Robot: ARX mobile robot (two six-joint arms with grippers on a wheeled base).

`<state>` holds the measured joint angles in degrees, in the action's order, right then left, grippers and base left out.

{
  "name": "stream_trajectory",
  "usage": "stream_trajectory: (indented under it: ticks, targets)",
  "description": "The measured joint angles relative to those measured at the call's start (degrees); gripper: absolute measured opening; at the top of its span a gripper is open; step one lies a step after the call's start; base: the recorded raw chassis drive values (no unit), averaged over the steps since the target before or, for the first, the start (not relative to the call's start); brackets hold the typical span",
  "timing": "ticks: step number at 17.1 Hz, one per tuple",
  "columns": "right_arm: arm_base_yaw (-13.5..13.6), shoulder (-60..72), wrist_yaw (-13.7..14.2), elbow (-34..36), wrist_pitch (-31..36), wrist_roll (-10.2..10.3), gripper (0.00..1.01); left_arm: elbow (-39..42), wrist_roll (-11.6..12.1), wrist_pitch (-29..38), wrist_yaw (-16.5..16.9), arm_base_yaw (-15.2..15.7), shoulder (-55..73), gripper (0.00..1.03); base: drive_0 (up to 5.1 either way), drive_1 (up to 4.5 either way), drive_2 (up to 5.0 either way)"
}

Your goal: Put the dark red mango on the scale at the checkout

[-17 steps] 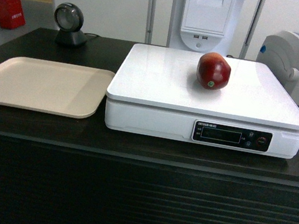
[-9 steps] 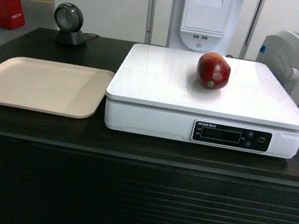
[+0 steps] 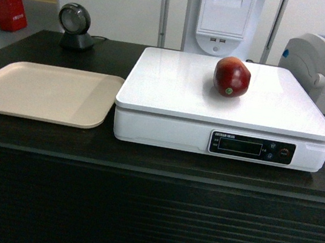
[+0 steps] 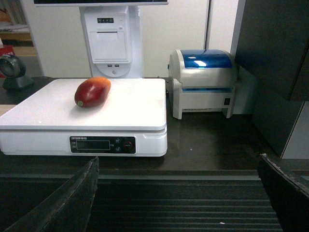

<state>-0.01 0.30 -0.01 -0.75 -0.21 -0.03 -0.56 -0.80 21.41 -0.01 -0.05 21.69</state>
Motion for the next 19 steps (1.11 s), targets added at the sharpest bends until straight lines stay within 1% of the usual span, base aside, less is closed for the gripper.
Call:
stream_trajectory:
  ticks: [4,10,11,12,14,19]
  targets:
    - [0.0,0.0,0.0,0.0,0.0,0.0,0.98,0.0,0.0,-5.86,0.0,0.0,-5.95,0.02,0.0,0.0,0.0]
    - [0.0,0.0,0.0,0.0,0.0,0.0,0.98,0.0,0.0,-12.22,0.0,0.0,-12.28,0.02,0.0,0.0,0.0]
    - [0.0,0.0,0.02,0.0,0.0,0.0,0.98,-0.04,0.02,-20.15,0.07,0.0,-17.25,0.02,0.0,0.0,0.0]
    - [0.0,0.0,0.0,0.0,-0.02,0.0,0.98,-0.04,0.02,-21.0,0.0,0.0,-21.31,0.02,0.0,0.0,0.0]
    - [0.0,0.0,-0.02,0.0,0.02,0.0,0.98,-0.04,0.0,-21.97,-0.09,0.0,-21.2,0.02,0.0,0.0,0.0]
    - [0.0,0.0,0.0,0.0,0.0,0.0,0.98,-0.04,0.02,-21.62,-0.02,0.0,-21.2,0.02,0.0,0.0,0.0]
